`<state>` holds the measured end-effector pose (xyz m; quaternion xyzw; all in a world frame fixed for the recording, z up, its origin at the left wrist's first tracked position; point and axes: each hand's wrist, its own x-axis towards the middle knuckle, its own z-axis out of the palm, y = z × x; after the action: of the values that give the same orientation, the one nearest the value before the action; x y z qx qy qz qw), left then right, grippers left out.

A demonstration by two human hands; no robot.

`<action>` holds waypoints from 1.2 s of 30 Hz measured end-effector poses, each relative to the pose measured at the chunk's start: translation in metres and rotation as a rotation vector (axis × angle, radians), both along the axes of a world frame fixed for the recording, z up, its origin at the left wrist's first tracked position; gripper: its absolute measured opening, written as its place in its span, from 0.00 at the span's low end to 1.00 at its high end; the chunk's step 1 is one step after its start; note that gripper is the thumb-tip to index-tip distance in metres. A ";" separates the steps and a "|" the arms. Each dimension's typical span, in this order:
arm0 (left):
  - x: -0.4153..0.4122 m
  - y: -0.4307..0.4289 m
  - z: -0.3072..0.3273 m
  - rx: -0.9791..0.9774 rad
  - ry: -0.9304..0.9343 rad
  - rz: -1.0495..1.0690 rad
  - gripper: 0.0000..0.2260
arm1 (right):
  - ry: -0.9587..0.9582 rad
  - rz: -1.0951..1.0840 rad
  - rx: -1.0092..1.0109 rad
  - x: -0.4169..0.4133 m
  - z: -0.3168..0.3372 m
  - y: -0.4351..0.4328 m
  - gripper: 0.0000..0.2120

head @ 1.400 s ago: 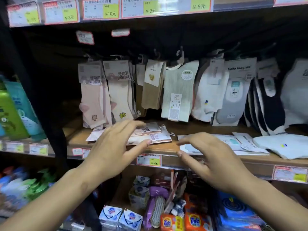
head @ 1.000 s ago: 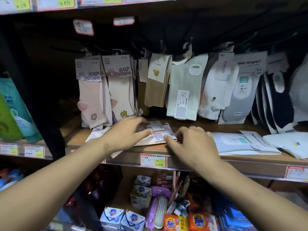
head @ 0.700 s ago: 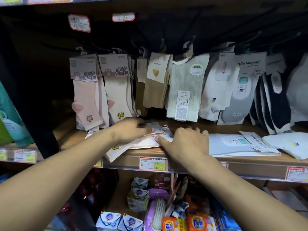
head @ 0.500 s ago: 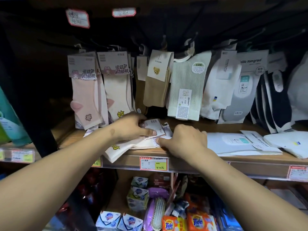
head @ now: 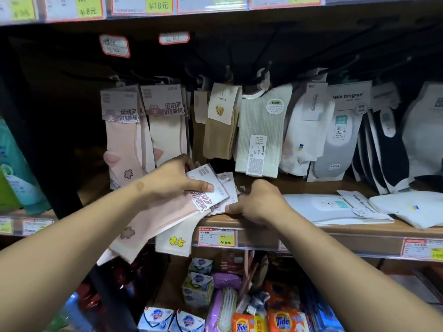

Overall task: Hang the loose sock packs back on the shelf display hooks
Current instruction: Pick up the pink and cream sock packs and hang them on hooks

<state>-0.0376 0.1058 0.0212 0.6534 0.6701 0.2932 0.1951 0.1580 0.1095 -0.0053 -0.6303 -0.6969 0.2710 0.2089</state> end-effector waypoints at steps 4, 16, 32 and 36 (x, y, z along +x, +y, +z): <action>-0.005 -0.008 0.012 0.044 -0.077 0.047 0.25 | 0.248 -0.040 -0.050 0.003 -0.005 0.005 0.19; -0.033 -0.056 0.008 0.041 -0.535 -0.088 0.13 | 0.551 0.268 -0.122 0.018 -0.005 -0.011 0.07; -0.062 -0.097 0.028 0.324 -0.772 -0.078 0.12 | 0.600 0.438 0.471 -0.005 0.027 -0.038 0.09; -0.060 -0.099 0.027 0.346 -0.812 -0.046 0.09 | 0.661 0.405 0.496 -0.003 0.032 -0.040 0.07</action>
<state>-0.0974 0.0068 0.0478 0.5231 0.4654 0.6295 0.3367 0.1554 0.0696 0.0266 -0.2922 -0.7457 0.3180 0.5074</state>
